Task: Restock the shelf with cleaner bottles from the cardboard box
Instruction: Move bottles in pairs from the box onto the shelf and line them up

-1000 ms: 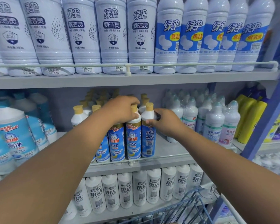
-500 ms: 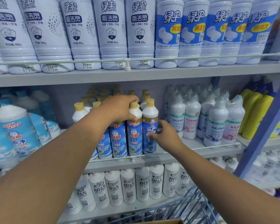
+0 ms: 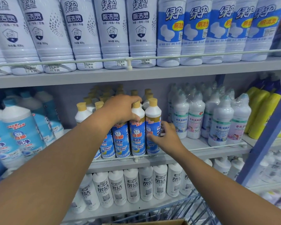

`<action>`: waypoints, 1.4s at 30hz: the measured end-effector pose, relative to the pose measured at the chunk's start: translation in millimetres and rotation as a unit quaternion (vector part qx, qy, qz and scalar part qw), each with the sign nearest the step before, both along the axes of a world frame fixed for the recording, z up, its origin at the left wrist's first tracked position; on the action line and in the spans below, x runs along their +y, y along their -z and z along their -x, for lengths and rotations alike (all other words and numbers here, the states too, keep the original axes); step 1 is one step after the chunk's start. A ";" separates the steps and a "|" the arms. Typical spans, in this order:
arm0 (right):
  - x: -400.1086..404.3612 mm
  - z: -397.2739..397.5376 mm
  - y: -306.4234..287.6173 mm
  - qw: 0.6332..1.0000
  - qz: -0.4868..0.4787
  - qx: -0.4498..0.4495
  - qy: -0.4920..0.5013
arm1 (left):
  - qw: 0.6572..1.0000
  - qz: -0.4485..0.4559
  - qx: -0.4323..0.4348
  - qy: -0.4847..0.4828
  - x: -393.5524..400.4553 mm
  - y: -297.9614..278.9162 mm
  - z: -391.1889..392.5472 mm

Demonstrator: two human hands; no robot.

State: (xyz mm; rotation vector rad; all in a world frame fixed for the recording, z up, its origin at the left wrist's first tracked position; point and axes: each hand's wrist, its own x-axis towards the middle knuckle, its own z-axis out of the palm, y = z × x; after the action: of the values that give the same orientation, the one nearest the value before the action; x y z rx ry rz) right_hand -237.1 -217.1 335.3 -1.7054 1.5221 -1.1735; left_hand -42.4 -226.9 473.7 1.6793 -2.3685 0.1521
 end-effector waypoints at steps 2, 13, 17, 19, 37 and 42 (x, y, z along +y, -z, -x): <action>-1.8 -7.8 3.2 0.999 0.002 0.019 0.038 | 1.000 0.002 -0.002 -0.001 -0.2 0.1 -0.1; 2.4 0.4 11.9 0.998 0.018 0.043 0.030 | 1.000 0.005 -0.022 -0.007 -1.4 -2.1 1.6; 1.2 1.4 9.9 0.999 0.008 0.043 0.018 | 0.999 0.018 -0.041 -0.015 -3.4 -2.5 4.1; 0.4 1.9 7.4 0.999 -0.004 0.040 0.008 | 0.999 0.022 -0.043 -0.021 -5.0 -3.3 4.7; -11.9 -6.0 -3.4 0.997 -0.030 0.075 -0.008 | 0.996 -0.028 -0.065 -0.049 -21.1 -14.8 10.9; -16.1 -6.9 -5.2 0.997 -0.042 0.068 -0.011 | 0.995 -0.049 -0.066 -0.062 -27.5 -14.6 11.3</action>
State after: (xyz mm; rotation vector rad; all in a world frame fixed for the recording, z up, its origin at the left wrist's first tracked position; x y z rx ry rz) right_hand -230.2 -233.2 340.5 -1.7714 1.6045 -0.9856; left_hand -53.8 -254.5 488.3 1.9192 -2.4005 0.1750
